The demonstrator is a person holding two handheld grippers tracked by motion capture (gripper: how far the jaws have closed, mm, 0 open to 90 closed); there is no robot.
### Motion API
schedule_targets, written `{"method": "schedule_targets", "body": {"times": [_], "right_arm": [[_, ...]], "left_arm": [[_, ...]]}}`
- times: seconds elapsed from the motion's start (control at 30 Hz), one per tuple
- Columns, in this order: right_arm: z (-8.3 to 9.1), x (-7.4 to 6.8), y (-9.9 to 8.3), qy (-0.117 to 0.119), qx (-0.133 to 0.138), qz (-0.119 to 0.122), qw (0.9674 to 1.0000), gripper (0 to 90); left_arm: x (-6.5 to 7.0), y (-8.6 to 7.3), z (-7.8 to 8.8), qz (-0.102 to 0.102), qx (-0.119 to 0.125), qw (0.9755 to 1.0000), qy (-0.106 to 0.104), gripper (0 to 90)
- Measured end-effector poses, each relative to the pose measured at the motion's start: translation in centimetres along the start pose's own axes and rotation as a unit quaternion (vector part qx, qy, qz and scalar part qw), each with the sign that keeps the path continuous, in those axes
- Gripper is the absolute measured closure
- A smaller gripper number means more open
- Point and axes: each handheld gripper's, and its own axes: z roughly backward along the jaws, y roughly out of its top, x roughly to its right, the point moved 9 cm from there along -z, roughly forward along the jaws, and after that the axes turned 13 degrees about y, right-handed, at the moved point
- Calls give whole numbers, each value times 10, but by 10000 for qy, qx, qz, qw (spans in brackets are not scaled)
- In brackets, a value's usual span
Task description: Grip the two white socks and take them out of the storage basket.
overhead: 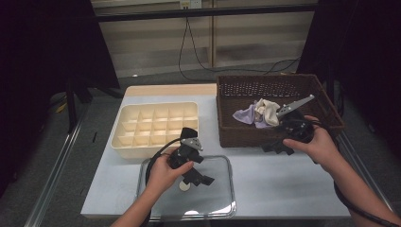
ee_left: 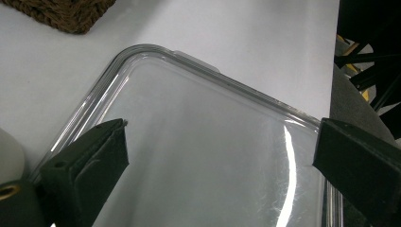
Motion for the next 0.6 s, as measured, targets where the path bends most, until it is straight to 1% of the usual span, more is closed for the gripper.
{"method": "schedule_targets", "body": {"times": [0.13, 0.17, 0.2, 0.27, 0.3, 0.33, 0.43, 0.47, 0.6], "right_arm": [[6, 6, 6, -100, -86, -72, 9999, 56], [7, 8, 8, -115, -98, -64, 9999, 56], [8, 9, 10, -116, -95, -44, 9999, 57], [10, 12, 14, -122, -43, -94, 9999, 57], [12, 14, 16, -151, -54, -86, 9998, 57], [13, 17, 18, -194, -55, -88, 9998, 60], [16, 25, 23, -283, -68, -142, 9995, 61], [16, 29, 24, -327, -81, -168, 9993, 61], [18, 41, 28, -452, -119, -259, 9986, 60]], "left_arm": [[1, 1, 0, 50, 41, 10000, -3, 37], [0, 0, 0, 22, 21, 10000, 9, 37], [0, 0, 0, 4, 12, 10000, 10, 37], [1, 0, 0, 14, 21, 10000, -1, 37], [2, 1, 0, 73, 53, 10000, -5, 37], [2, 1, 0, 25, 50, 10000, -34, 37], [1, 1, 0, 2, 33, 10000, -19, 37], [1, 1, 0, 29, 53, 10000, 2, 37], [2, 0, 0, 5, 39, 10000, 9, 37]]}}
